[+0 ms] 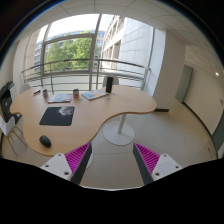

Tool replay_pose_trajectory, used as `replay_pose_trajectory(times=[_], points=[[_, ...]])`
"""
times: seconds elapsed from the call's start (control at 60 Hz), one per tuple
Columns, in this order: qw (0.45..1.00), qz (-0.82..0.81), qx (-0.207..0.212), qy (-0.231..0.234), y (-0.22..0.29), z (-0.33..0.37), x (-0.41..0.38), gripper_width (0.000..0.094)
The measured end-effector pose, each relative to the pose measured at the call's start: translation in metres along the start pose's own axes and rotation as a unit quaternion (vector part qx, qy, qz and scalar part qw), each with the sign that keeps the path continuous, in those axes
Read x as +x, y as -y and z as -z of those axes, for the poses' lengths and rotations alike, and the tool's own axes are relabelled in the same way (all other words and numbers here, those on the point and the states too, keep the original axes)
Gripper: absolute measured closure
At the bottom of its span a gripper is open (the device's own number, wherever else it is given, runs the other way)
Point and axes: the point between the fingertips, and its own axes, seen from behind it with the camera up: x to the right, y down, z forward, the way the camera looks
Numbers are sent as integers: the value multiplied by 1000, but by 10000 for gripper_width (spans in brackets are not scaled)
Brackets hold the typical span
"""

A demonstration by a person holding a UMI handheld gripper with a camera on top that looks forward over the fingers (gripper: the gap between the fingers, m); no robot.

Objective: Arrange mouse

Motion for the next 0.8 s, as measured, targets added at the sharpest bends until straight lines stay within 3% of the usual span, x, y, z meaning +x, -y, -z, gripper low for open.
replay_pose_trajectory(times=[0.2, 0.4, 0.6, 0.8], points=[[1000, -7, -1, -24, -17, 0, -7, 90], [999, -17, -13, -38, -78, 8, -67, 92], [999, -21, -40, 27, -139, -15, -197, 88], [995, 14, -38, 92, -144, -84, -314, 88]])
